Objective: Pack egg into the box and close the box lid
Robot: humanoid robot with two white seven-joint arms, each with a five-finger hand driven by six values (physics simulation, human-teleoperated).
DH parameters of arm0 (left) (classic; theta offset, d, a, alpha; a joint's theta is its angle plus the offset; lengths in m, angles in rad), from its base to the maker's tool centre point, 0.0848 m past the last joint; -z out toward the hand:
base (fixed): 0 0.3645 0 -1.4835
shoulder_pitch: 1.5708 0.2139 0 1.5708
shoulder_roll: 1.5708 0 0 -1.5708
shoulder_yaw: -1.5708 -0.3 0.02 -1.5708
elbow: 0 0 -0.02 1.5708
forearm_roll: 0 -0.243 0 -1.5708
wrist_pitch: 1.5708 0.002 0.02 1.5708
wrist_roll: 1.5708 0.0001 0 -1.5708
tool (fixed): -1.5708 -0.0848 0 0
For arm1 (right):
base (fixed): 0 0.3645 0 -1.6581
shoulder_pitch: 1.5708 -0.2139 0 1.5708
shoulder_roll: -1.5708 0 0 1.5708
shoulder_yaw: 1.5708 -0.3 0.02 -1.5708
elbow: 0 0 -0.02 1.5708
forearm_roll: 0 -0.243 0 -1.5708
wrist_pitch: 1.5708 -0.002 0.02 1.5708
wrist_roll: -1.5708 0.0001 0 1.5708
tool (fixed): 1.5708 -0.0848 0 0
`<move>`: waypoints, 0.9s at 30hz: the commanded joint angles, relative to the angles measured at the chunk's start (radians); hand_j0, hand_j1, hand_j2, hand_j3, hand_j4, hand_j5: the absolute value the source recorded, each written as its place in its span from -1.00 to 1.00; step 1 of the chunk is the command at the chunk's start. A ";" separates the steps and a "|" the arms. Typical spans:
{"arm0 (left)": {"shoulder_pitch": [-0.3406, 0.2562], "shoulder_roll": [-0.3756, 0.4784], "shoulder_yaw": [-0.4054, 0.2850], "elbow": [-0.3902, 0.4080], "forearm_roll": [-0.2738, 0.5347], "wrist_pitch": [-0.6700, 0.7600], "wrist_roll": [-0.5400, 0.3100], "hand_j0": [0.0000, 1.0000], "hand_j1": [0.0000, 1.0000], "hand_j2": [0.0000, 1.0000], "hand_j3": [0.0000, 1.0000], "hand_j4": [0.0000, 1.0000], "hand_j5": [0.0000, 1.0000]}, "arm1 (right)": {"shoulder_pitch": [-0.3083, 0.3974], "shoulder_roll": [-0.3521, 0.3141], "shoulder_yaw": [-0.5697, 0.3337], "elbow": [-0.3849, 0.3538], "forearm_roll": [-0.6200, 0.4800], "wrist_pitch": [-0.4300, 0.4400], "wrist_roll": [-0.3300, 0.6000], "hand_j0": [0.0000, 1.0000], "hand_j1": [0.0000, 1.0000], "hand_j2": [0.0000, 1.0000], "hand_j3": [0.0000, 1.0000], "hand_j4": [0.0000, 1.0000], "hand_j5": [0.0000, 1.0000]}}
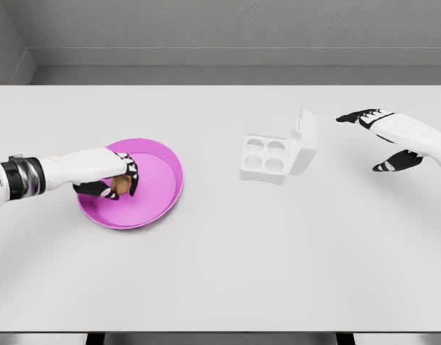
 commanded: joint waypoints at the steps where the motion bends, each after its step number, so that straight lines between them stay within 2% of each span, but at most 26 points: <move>1: 0.000 -0.005 0.013 -0.016 0.004 0.001 0.001 -0.34 -0.34 -0.34 -0.34 -0.34 -0.34 | 0.000 0.004 0.001 0.002 -0.006 0.002 0.000 1.00 1.00 1.00 1.00 1.00 1.00; 12: -0.025 -0.103 0.042 -0.033 0.002 0.001 0.001 -0.44 -0.44 -0.44 -0.44 -0.44 -0.44 | -0.014 0.029 0.001 0.055 -0.004 0.002 0.000 1.00 1.00 1.00 1.00 1.00 1.00; 17: -0.031 -0.145 0.043 -0.031 0.001 0.001 0.001 -0.44 -0.44 -0.44 -0.44 -0.44 -0.44 | -0.014 0.030 0.002 0.055 -0.004 0.001 0.001 1.00 1.00 1.00 1.00 1.00 1.00; 27: -0.058 -0.244 0.040 -0.019 -0.002 0.038 0.001 -0.45 -0.45 -0.45 -0.45 -0.45 -0.45 | -0.023 0.039 0.068 0.098 -0.004 0.002 0.000 1.00 1.00 1.00 1.00 1.00 1.00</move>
